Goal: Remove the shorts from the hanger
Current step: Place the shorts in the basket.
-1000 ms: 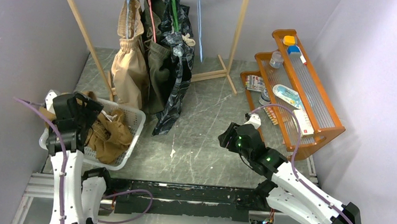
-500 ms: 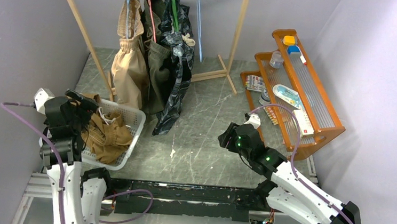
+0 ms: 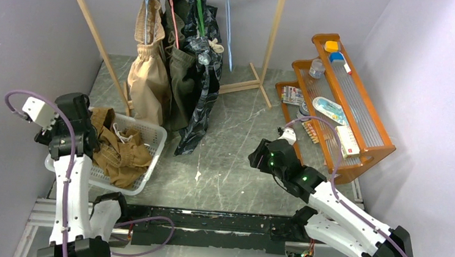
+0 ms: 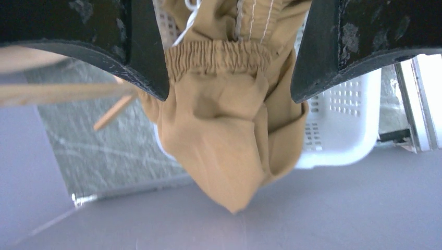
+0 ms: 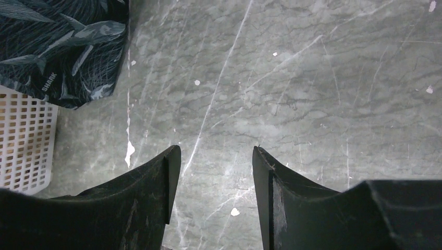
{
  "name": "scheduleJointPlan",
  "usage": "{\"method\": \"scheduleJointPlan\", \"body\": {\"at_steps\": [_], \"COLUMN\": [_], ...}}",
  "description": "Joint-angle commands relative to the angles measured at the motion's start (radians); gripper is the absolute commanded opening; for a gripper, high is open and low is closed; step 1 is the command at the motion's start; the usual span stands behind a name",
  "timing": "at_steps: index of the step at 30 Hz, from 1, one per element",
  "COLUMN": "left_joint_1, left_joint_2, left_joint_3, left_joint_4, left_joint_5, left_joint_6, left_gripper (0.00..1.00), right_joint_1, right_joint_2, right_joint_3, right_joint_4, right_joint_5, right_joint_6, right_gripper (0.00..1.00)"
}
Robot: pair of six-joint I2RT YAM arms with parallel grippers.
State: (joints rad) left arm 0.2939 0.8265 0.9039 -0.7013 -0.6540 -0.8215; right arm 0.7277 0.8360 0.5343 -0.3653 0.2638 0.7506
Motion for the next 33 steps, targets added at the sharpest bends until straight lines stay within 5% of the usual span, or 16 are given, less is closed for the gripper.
{"method": "scheduleJointPlan", "body": {"at_steps": [1,6,14,18,23,24,33], "left_joint_1": [0.009,0.015,0.060,0.070,0.072,0.071,0.068], "left_joint_2": [0.026,0.119,0.279,0.278,0.214,0.202,-0.026], "left_joint_3": [0.002,-0.029,-0.049,-0.073,-0.120,-0.116,-0.240], "left_joint_4": [0.143,0.205,0.305,0.210,0.236,0.235,0.218], "left_joint_5": [-0.193,-0.210,0.003,0.025,0.187,0.244,0.699], "left_joint_6": [-0.004,0.004,0.078,-0.037,0.005,0.025,-0.041], "left_gripper": [0.90,0.93,0.94,0.74,0.13,0.08,0.07], "right_joint_1": [-0.002,-0.001,-0.001,-0.001,-0.002,-0.002,-0.002], "right_joint_2": [0.010,0.041,0.086,0.090,0.077,0.073,0.040], "right_joint_3": [0.033,0.043,0.057,0.060,0.056,0.052,0.008], "right_joint_4": [0.018,0.034,0.035,0.035,0.025,0.024,0.043], "right_joint_5": [-0.012,-0.034,-0.074,-0.081,-0.065,-0.063,-0.061], "right_joint_6": [-0.013,-0.015,-0.033,-0.031,-0.035,-0.034,-0.009], "right_gripper": [0.57,0.57,0.57,0.58,0.58,0.58,0.58]}}
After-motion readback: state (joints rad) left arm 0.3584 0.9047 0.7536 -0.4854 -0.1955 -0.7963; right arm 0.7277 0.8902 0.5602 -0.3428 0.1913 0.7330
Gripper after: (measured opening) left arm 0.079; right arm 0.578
